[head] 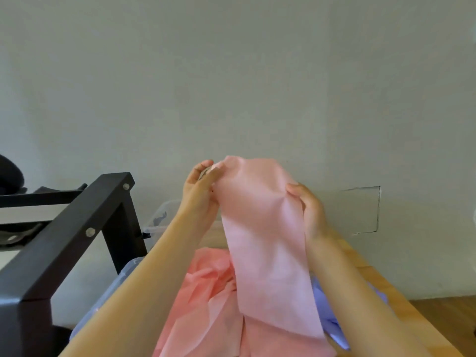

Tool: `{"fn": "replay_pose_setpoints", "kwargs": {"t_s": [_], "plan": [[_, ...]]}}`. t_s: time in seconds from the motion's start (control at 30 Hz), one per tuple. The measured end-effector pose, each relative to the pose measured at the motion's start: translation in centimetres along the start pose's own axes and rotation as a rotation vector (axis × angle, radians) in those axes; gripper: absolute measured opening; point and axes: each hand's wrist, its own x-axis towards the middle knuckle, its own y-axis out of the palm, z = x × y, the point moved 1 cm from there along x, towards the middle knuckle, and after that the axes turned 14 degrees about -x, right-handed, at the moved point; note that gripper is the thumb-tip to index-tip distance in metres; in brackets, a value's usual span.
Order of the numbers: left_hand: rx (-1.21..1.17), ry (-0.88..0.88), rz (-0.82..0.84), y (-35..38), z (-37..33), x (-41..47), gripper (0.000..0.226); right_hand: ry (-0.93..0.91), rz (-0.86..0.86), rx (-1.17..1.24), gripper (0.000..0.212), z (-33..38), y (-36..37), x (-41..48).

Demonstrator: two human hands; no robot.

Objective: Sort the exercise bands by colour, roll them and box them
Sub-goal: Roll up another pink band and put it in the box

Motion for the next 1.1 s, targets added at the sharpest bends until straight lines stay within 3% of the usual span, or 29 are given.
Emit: {"fn": "replay_pose_setpoints", "kwargs": {"t_s": [0.17, 0.27, 0.37, 0.43, 0.5, 0.57, 0.63, 0.73, 0.9, 1.03, 1.1], "plan": [[-0.005, -0.143, -0.014, -3.3, 1.3, -2.4, 0.02, 0.196, 0.02, 0.156, 0.036, -2.8, -1.5, -2.0], [-0.035, -0.242, 0.047, -5.2, 2.2, -4.5, 0.029, 0.313, 0.065, 0.204, 0.052, -5.1, -2.5, -3.5], [0.018, -0.277, 0.057, -7.6, 3.7, -6.8, 0.029, 0.468, 0.111, 0.199, 0.08, -8.1, -3.1, -5.1], [0.052, -0.315, 0.037, -9.3, 4.7, -8.2, 0.033, 0.543, 0.118, 0.191, 0.075, -9.5, -3.1, -6.3], [0.067, -0.36, -0.001, -10.2, 5.4, -9.7, 0.023, 0.542, 0.072, 0.205, 0.042, -10.7, -3.3, -6.8], [0.032, -0.446, -0.112, -10.8, 6.0, -10.9, 0.02, 0.527, 0.044, 0.2, 0.03, -11.3, -3.4, -7.1], [0.039, -0.539, -0.199, -11.6, 6.3, -11.8, 0.024, 0.514, 0.044, 0.175, 0.046, -11.8, -3.7, -7.4], [0.184, -0.694, -0.175, -12.5, 6.8, -12.9, 0.036, 0.524, 0.146, 0.156, 0.061, -12.4, -3.8, -8.1], [0.153, -0.741, -0.057, -11.5, 7.8, -13.5, 0.044, 0.516, 0.275, -0.033, 0.045, -12.5, -3.5, -9.4], [0.051, -0.753, -0.073, -12.0, 8.2, -13.3, 0.056, 0.49, 0.328, -0.295, 0.065, -12.8, -4.3, -9.5], [-0.018, -0.75, 0.004, -12.8, 8.4, -13.5, 0.059, 0.505, 0.393, -0.296, 0.05, -12.8, -4.6, -9.8]]}}
